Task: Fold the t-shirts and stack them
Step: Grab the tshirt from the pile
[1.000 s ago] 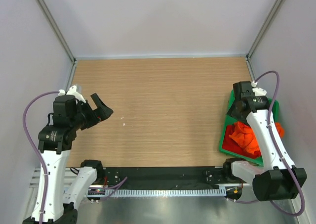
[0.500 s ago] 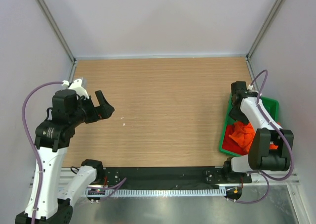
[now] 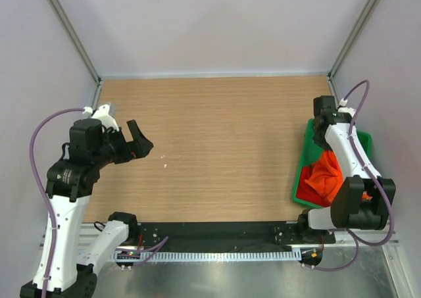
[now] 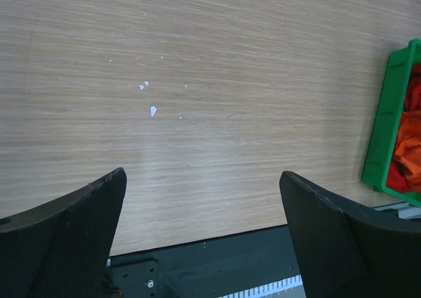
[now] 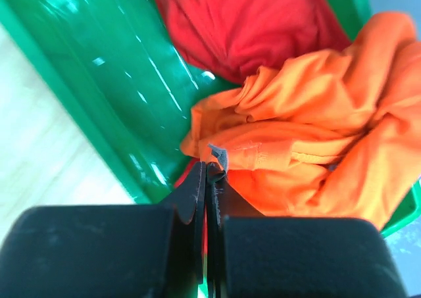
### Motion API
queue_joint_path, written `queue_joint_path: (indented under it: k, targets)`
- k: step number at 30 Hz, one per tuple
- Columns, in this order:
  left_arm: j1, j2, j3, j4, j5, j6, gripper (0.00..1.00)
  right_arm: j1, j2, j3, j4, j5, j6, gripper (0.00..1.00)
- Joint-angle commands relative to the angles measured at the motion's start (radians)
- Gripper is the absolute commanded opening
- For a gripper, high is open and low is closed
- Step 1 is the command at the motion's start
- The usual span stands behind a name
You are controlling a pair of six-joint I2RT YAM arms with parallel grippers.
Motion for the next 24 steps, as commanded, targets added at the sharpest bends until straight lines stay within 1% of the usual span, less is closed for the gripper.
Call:
queue_joint_path:
  k: [1, 5, 7, 11, 12, 14, 15, 17, 18, 20, 21, 22, 23, 24]
  targets:
    - [-0.003, 0.006, 0.045, 0.0, 0.036, -0.013, 1.0, -0.004, -0.091, 0.079, -0.038, 0.032, 0.044, 0.01]
    - [-0.003, 0.004, 0.057, -0.003, 0.05, -0.022, 1.0, -0.004, -0.143, 0.083, -0.024, -0.01, 0.035, 0.01]
    - [-0.003, 0.007, 0.072, -0.007, 0.051, -0.024, 1.0, -0.004, -0.163, 0.114, -0.032, -0.01, 0.031, 0.01]
    - [-0.001, 0.01, 0.082, -0.011, 0.057, -0.028, 1.0, -0.004, -0.177, 0.249, -0.05, -0.025, -0.02, 0.01]
    - [-0.003, 0.009, 0.082, -0.006, 0.063, -0.027, 1.0, -0.004, -0.18, 0.321, -0.055, -0.036, -0.026, 0.01]
    - [-0.001, 0.01, 0.077, -0.003, 0.07, -0.03, 1.0, -0.003, -0.183, 0.402, -0.049, -0.051, -0.034, 0.01]
    - [-0.005, 0.007, 0.077, 0.0, 0.071, -0.027, 1.0, -0.003, -0.183, 0.485, -0.035, -0.066, -0.038, 0.01]
    - [-0.008, 0.006, 0.079, 0.003, 0.071, -0.027, 1.0, -0.001, -0.167, 0.574, -0.017, -0.09, -0.043, 0.01]
    - [-0.012, 0.01, 0.083, 0.005, 0.071, -0.025, 1.0, -0.001, -0.16, 0.676, -0.001, -0.106, -0.049, 0.01]
    - [-0.018, 0.01, 0.097, 0.003, 0.068, -0.024, 1.0, 0.002, -0.117, 0.782, 0.017, -0.207, -0.054, 0.01]
    - [-0.02, 0.01, 0.102, -0.001, 0.068, -0.022, 1.0, 0.003, -0.095, 0.897, 0.025, -0.253, -0.054, 0.01]
    - [-0.018, 0.009, 0.108, -0.003, 0.065, -0.022, 1.0, 0.008, -0.077, 0.953, 0.031, -0.33, -0.052, 0.01]
    - [-0.02, 0.007, 0.111, -0.006, 0.063, -0.022, 1.0, 0.023, -0.04, 1.008, 0.033, -0.361, -0.048, 0.01]
    - [-0.02, 0.006, 0.12, -0.006, 0.056, -0.022, 1.0, 0.034, -0.022, 1.112, 0.039, -0.392, -0.045, 0.01]
